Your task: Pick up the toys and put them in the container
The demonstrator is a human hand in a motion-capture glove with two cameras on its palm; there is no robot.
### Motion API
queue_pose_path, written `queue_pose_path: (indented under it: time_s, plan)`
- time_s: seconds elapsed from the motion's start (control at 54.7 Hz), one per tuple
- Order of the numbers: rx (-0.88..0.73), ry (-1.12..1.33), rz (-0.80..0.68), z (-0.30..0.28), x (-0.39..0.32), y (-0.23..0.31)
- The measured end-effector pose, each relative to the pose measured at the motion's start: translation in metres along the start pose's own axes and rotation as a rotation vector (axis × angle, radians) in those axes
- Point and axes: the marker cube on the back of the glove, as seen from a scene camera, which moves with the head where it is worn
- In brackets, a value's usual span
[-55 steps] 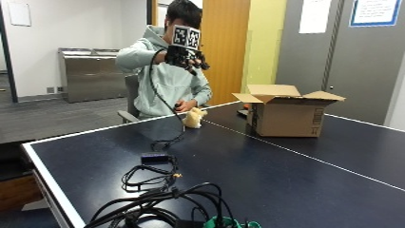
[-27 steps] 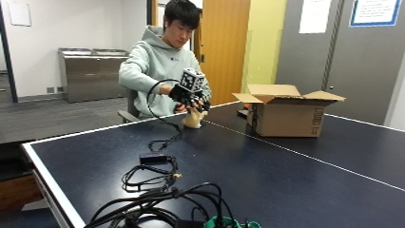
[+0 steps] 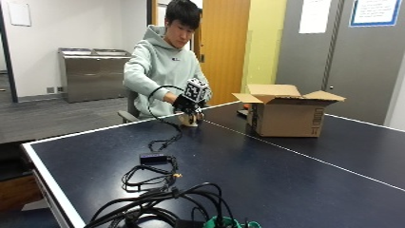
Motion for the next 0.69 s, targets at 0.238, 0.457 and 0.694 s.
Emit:
queue_pose_path:
  time_s: [0.238,0.457,0.694]
  plan:
    - [-0.251,-0.131,-0.001,-0.050,0.013,-0.003]
    - [-0.147,-0.085,-0.049,-0.148,-0.021,-0.007]
    - [0.187,0.019,-0.140,-0.264,-0.106,-0.045]
